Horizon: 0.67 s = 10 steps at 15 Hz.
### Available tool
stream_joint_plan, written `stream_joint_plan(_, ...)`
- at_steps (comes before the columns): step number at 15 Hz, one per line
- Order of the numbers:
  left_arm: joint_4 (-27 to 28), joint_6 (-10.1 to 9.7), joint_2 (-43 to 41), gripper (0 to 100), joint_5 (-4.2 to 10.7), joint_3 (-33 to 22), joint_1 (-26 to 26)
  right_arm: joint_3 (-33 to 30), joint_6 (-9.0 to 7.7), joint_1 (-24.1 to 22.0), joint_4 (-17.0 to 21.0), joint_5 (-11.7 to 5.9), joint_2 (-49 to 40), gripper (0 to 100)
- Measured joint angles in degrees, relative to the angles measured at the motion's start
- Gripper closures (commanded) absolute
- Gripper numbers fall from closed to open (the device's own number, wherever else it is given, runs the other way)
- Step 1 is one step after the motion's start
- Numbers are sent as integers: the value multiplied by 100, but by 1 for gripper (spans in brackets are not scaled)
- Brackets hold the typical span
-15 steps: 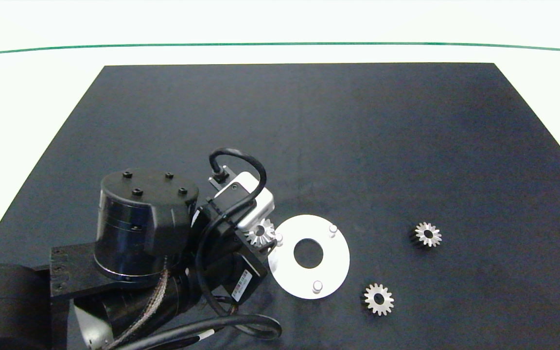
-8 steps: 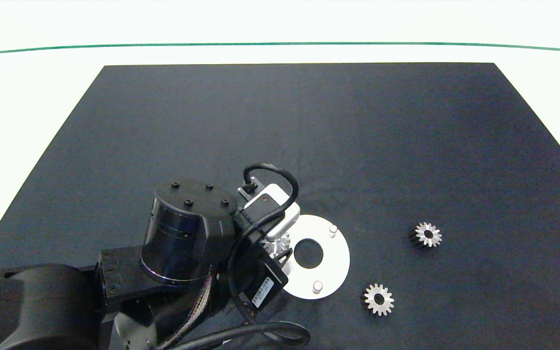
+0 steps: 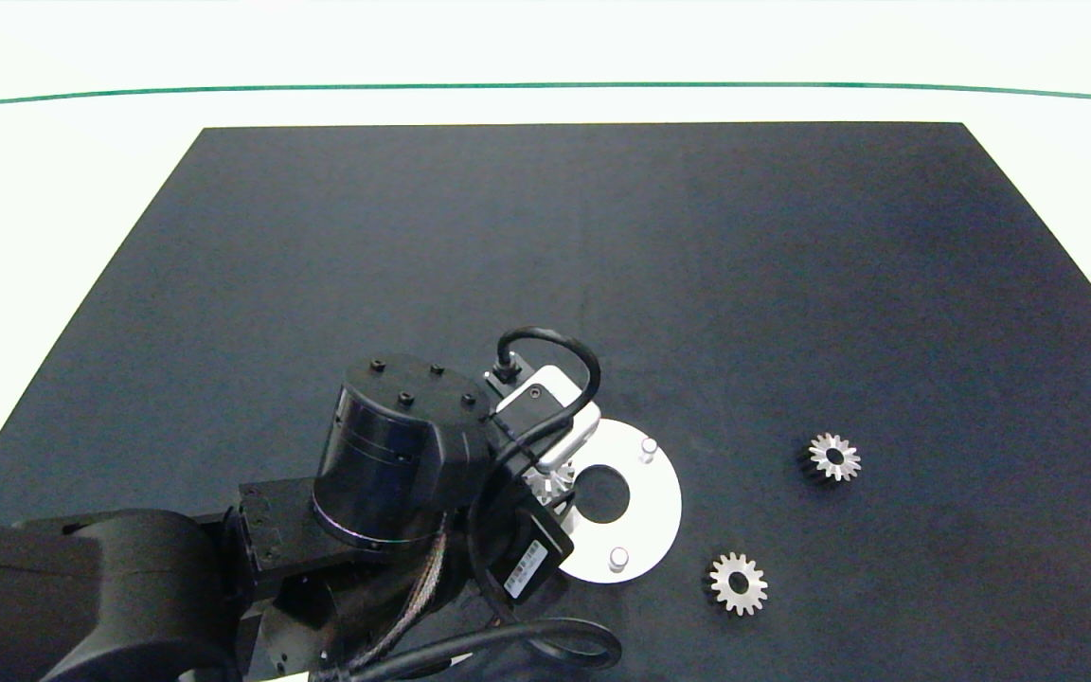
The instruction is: Install three planetary gears onto the carrier pins
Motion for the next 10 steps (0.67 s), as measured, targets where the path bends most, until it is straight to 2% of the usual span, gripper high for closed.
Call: stream_joint_plan(10, -102, 9, 157, 99, 0, -63, 56, 7, 0, 0, 4, 0, -69, 0)
